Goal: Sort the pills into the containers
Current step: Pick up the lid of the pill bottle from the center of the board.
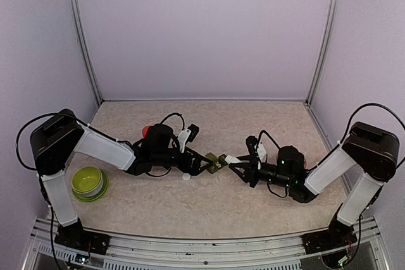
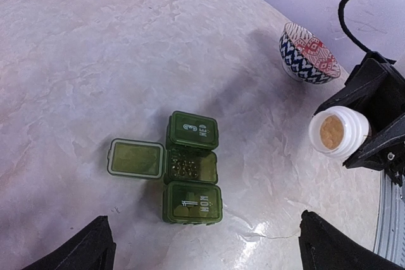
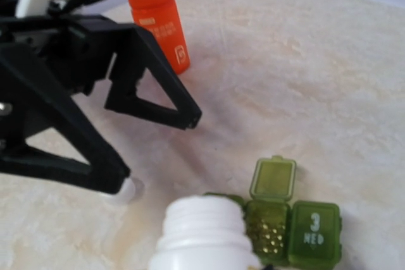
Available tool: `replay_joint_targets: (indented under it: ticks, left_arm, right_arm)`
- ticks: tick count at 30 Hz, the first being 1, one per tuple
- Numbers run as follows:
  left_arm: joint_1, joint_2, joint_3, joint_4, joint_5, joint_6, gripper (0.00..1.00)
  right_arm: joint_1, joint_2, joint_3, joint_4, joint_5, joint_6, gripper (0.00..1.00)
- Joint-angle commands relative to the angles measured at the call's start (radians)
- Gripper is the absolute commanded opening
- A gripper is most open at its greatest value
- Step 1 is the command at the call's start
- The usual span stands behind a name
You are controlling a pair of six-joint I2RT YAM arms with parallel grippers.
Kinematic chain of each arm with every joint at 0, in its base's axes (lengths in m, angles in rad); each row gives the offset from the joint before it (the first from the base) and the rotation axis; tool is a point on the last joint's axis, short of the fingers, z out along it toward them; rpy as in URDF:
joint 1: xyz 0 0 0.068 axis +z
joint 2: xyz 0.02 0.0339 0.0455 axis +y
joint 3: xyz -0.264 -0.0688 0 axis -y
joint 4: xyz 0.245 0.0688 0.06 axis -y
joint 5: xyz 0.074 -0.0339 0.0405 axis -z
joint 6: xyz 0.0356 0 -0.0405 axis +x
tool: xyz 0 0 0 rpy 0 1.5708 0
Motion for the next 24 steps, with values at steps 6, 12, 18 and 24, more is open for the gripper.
replay_joint_targets:
  ticks: [6, 12, 18, 24]
  left_arm:
    - [-0.001, -0.001, 0.016, -0.003, -0.007, 0.008, 0.99]
    - [-0.001, -0.003, 0.016, -0.004, -0.008, 0.008, 0.99]
    - [-0.001, -0.001, 0.017, -0.004, -0.008, 0.007, 0.99]
    - [-0.001, -0.004, 0.017, -0.006, -0.007, 0.010, 0.99]
  right_arm:
    - [-0.010, 0.038, -0.042, 0.253, -0.052, -0.012, 0.00]
    - [-0.010, 0.048, -0.098, 0.442, -0.088, -0.010, 0.00]
    - [-0.010, 0.036, -0.141, 0.589, -0.121, -0.011, 0.01]
    - [-0.010, -0.033, -0.191, 0.705, -0.167, -0.034, 0.01]
